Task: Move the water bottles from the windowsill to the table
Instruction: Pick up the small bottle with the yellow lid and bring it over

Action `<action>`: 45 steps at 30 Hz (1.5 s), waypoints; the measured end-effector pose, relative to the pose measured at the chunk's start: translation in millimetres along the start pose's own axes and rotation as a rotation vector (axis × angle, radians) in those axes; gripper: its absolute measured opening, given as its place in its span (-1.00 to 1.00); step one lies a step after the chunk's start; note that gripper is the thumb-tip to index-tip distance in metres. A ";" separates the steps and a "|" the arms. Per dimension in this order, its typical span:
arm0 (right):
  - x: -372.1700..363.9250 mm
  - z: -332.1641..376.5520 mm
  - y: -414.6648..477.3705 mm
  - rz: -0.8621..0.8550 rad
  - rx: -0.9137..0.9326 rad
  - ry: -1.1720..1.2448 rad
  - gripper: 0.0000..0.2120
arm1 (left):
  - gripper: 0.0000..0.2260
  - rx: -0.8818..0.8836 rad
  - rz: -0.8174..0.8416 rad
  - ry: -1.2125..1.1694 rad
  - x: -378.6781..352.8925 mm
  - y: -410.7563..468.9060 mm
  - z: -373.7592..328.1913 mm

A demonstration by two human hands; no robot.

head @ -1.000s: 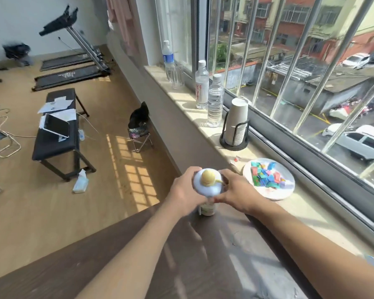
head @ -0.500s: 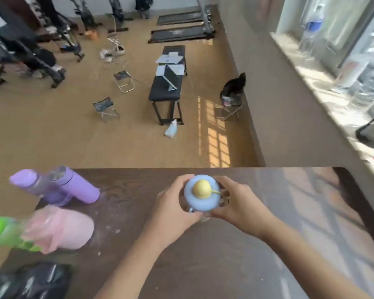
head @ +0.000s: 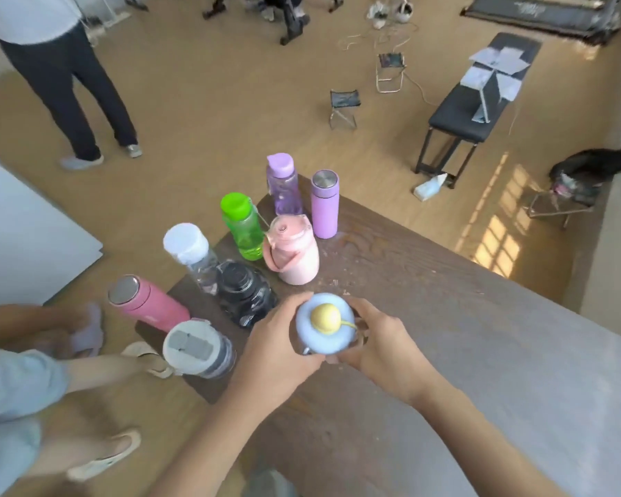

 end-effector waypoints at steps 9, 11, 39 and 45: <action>-67.0 34.0 15.6 0.308 0.171 -0.067 -0.37 | -0.34 0.155 -0.379 -0.162 30.4 -77.6 61.1; -80.2 36.9 17.4 0.363 0.193 -0.059 -0.37 | -0.33 0.176 -0.430 -0.194 31.7 -88.6 72.1; -121.3 47.2 24.7 0.514 0.242 -0.109 -0.20 | -0.23 0.123 -0.546 -0.175 34.0 -116.9 104.7; -124.0 43.1 24.9 0.520 0.224 -0.134 -0.19 | -0.26 0.104 -0.577 -0.112 29.6 -116.5 107.7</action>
Point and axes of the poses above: each hand's wrist, its own y-axis towards the middle knuckle, its own x-axis out of the back of the hand, z = x × y, the point moved 1 cm from there along y, towards the middle knuckle, and after that the axes turned 12 degrees about -y, right-handed, at the moved point
